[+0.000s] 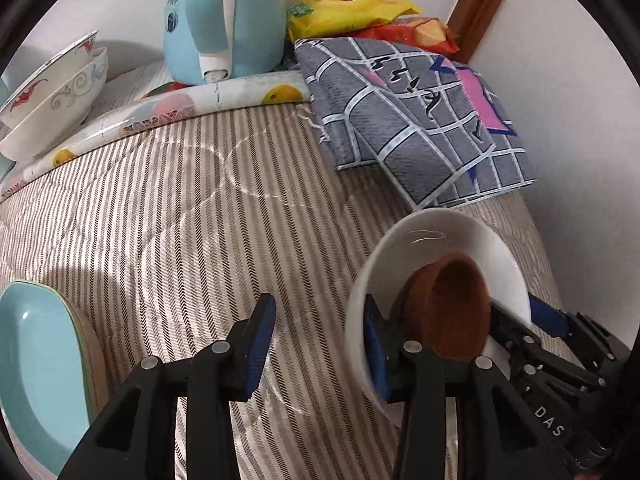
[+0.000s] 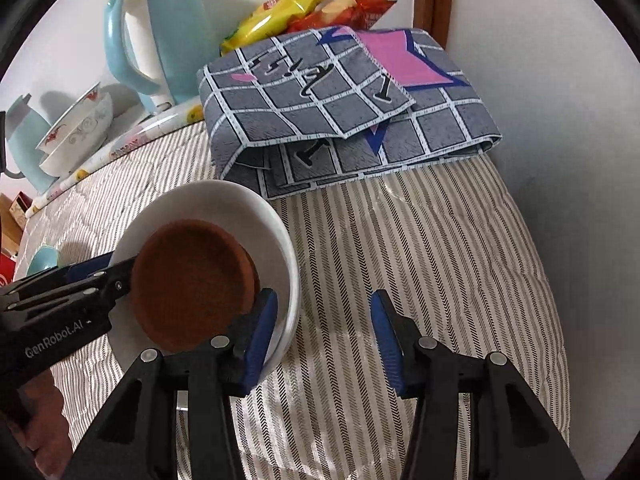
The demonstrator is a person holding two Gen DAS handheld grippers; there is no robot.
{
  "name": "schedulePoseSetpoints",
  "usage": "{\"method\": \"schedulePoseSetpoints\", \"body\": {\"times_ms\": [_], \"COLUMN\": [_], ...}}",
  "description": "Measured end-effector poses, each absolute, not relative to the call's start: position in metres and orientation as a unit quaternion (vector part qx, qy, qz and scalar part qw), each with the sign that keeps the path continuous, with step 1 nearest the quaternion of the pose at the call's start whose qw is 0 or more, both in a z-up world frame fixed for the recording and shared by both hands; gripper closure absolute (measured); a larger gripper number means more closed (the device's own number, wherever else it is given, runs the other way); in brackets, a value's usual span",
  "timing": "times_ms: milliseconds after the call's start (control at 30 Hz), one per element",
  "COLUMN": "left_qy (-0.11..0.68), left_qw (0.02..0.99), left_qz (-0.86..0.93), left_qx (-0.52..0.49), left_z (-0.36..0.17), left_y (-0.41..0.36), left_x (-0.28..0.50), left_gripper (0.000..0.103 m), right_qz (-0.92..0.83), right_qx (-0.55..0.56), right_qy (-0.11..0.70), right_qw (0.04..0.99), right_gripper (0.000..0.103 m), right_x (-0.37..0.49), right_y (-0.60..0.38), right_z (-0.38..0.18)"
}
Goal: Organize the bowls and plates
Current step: 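Close both grippers on the rim of the white bowl, then carry the white bowl with both grippers over the light-blue plate stack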
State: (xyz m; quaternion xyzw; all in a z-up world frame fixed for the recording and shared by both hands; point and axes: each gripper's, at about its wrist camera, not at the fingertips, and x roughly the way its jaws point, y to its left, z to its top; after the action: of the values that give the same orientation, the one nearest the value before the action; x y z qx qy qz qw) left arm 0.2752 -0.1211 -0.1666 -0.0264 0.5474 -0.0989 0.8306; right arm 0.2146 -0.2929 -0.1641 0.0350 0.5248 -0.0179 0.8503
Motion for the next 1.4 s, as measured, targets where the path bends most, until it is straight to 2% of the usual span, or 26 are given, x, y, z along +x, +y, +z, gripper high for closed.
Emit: {"method": "schedulePoseSetpoints", "body": {"times_ms": [67,133,233,533,633,800,967,1067,1133,1167,1233,1400], "left_qy": [0.545,0.545,0.548,0.558,0.556,0.554,0.548,0.545,0.542,0.54,0.536,0.534], "left_qw": [0.831,0.832,0.83,0.822,0.823,0.824,0.827,0.828,0.829,0.83,0.833,0.834], "left_qz": [-0.103,-0.102,-0.103,-0.112,-0.113,-0.114,-0.121,-0.128,-0.134,-0.137,-0.134,-0.134], "left_qx": [-0.03,-0.027,-0.021,-0.026,-0.021,-0.024,-0.027,-0.03,-0.03,-0.026,-0.016,-0.033], "left_z": [-0.167,-0.168,-0.17,-0.175,-0.175,-0.175,-0.175,-0.174,-0.173,-0.172,-0.171,-0.172], "left_y": [-0.12,-0.121,-0.123,-0.124,-0.125,-0.124,-0.126,-0.128,-0.131,-0.134,-0.138,-0.136], "left_x": [0.276,0.278,0.279,0.284,0.284,0.284,0.282,0.281,0.28,0.279,0.278,0.28], "left_gripper": [0.063,0.063,0.064,0.066,0.067,0.067,0.074,0.082,0.088,0.092,0.093,0.094], "right_qz": [-0.019,-0.025,-0.025,-0.01,-0.009,-0.004,-0.007,0.008,0.022,0.024,0.025,0.01], "right_qx": [0.032,0.028,0.03,0.053,0.072,0.095,0.097,0.109,0.107,0.099,0.089,0.084], "right_qy": [0.523,0.521,0.521,0.518,0.528,0.532,0.523,0.518,0.513,0.511,0.508,0.506], "right_qw": [0.851,0.853,0.853,0.854,0.846,0.842,0.847,0.848,0.851,0.854,0.856,0.859], "right_gripper": [0.055,0.049,0.046,0.046,0.041,0.041,0.04,0.052,0.068,0.072,0.089,0.09], "right_x": [0.216,0.216,0.217,0.217,0.219,0.218,0.214,0.211,0.209,0.209,0.209,0.209], "right_y": [-0.292,-0.292,-0.294,-0.301,-0.307,-0.313,-0.313,-0.313,-0.308,-0.304,-0.295,-0.286], "right_z": [-0.166,-0.167,-0.168,-0.17,-0.172,-0.175,-0.176,-0.176,-0.174,-0.173,-0.171,-0.171]}}
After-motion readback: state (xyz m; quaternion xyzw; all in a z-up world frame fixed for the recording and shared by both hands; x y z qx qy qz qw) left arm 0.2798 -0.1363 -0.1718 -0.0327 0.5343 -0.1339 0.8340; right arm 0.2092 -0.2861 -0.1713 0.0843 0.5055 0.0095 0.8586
